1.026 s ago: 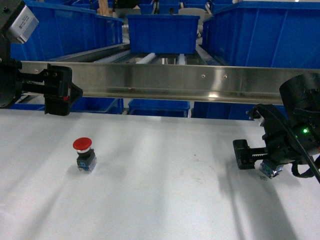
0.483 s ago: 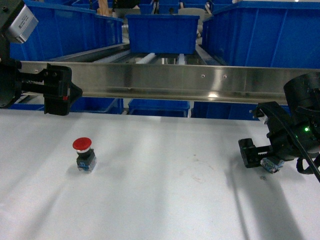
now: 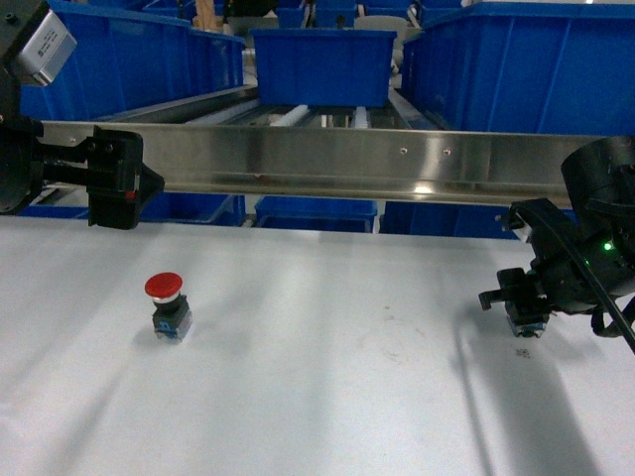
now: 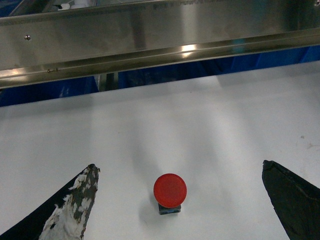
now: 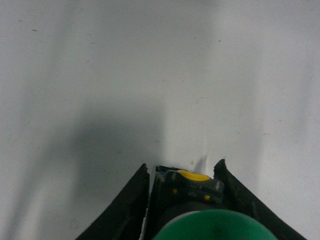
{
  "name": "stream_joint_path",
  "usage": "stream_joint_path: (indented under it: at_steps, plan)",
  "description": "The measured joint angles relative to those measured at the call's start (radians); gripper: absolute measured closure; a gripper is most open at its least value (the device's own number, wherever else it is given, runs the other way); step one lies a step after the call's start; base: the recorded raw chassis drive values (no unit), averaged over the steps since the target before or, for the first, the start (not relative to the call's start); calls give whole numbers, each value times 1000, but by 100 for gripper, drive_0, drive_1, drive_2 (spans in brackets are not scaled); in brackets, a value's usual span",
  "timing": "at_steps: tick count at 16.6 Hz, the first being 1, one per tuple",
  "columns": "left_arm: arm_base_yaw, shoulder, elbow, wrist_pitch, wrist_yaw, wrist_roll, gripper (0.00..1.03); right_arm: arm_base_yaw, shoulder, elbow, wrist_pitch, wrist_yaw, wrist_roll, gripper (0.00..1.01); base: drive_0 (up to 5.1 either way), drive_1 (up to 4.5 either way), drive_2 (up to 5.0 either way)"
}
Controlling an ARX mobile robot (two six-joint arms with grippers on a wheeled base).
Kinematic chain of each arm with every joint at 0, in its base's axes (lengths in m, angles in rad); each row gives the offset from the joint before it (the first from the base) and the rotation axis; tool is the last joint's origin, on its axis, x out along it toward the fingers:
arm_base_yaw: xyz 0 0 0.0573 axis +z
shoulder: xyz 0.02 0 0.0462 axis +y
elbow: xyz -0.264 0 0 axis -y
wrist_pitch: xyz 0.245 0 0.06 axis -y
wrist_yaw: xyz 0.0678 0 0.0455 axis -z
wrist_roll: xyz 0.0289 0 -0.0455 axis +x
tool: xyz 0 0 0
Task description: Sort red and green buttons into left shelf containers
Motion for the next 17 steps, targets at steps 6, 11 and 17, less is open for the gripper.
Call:
stream_joint_path:
  at_steps: [6,11,17]
  plan:
    - [0,0,0,0,0,0,5,1,-52,-98,44,13,19,71,0,0,0]
    - [0,0,0,0,0,0,5,24,-443,-496,403,86,55,71,0,0,0]
    - [0,0,0,0,0,0,5,41,-546,-672,440,114,59,71,0,0,0]
